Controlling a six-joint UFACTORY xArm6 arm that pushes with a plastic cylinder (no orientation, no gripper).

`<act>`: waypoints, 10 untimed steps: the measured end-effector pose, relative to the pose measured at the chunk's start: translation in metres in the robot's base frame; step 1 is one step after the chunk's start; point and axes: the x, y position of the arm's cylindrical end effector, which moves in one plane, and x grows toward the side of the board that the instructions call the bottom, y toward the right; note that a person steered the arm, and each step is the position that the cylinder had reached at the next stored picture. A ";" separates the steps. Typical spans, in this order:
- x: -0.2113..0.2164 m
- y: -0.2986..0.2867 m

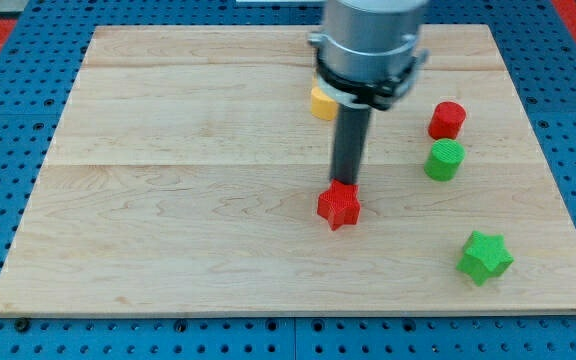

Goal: Slide the red star left and up

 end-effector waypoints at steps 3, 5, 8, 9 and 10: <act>0.007 -0.005; -0.018 0.005; 0.004 -0.131; 0.025 -0.119; 0.039 -0.154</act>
